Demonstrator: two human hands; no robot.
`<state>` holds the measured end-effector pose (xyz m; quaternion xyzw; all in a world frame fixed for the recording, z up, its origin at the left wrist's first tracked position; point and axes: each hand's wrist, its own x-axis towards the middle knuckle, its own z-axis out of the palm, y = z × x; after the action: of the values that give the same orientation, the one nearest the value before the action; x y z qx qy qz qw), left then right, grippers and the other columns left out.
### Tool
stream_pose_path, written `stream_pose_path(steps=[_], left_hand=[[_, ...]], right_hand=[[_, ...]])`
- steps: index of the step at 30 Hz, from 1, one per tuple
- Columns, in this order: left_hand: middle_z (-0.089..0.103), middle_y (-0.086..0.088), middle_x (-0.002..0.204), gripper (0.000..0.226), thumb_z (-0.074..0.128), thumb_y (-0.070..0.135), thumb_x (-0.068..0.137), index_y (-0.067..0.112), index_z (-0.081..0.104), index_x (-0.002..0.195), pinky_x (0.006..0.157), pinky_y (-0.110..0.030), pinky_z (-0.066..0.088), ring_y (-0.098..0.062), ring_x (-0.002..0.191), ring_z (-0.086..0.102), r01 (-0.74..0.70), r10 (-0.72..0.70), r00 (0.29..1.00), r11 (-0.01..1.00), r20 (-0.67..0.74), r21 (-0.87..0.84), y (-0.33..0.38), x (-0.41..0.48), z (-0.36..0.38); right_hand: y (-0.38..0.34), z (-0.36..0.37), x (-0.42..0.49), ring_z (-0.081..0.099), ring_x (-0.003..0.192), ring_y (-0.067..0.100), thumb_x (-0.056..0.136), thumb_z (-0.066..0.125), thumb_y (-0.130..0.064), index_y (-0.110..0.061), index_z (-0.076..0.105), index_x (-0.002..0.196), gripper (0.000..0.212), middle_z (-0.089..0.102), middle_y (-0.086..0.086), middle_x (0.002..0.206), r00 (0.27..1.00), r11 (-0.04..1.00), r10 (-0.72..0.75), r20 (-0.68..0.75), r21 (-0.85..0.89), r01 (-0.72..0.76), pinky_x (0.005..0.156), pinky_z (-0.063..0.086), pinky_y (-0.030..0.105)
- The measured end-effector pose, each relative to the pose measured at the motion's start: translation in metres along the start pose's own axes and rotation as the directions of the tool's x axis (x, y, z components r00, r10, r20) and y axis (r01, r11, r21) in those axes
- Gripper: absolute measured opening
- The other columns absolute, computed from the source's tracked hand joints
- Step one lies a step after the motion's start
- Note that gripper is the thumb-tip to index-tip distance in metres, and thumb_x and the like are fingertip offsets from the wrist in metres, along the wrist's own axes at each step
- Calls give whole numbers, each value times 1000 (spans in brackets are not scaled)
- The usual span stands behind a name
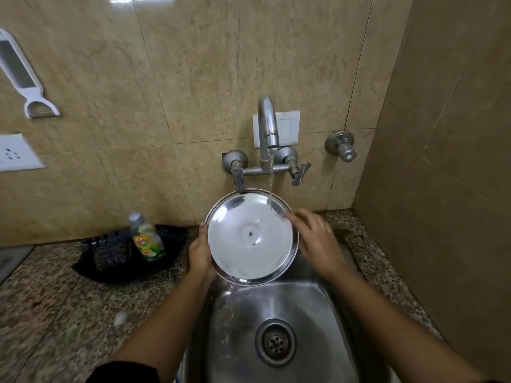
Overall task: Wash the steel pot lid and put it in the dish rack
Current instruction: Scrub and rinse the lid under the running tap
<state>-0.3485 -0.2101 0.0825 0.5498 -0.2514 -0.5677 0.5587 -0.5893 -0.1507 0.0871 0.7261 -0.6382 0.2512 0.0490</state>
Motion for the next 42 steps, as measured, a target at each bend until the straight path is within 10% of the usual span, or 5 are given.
stream_pose_path(steps=[11,18,27,37,42], left_hand=[[65,-21,110,58,32,52,97,11,56,132,73,-43,50,-33,94,61,403,-400,889,915,225,36,-3,-5,35],[72,-8,107,73,20,65,93,13,64,117,79,-39,53,-25,102,66,245,-281,892,959,355,143,3,1,40],[62,-19,89,41,65,42,80,3,68,90,80,-41,46,-31,83,55,-74,-17,955,953,296,295,-7,1,30],[49,-12,62,31,48,28,97,5,60,80,54,-29,36,-19,55,44,-298,182,930,882,318,366,1,-34,45],[61,-5,70,32,48,26,98,11,62,73,62,-28,43,-18,66,54,-317,239,935,895,260,316,5,-41,46]], right_hand=[[10,-30,-6,56,102,11,84,64,-19,-24,67,101,18,68,-6,103,883,883,-465,-62,32,467,99,36,36],[-20,-45,14,63,66,8,92,58,-24,-20,67,83,13,66,-4,73,972,605,218,83,770,-202,61,49,25],[1,-16,21,42,51,8,90,60,-14,-18,53,53,38,49,-9,47,789,261,558,256,849,-460,52,37,21],[-38,-3,54,51,114,24,96,43,-30,-24,59,121,30,61,1,121,975,951,204,86,217,-218,97,37,42],[-39,3,66,46,120,19,99,37,-28,-26,55,128,34,58,0,126,996,983,-47,71,180,34,100,29,39]])
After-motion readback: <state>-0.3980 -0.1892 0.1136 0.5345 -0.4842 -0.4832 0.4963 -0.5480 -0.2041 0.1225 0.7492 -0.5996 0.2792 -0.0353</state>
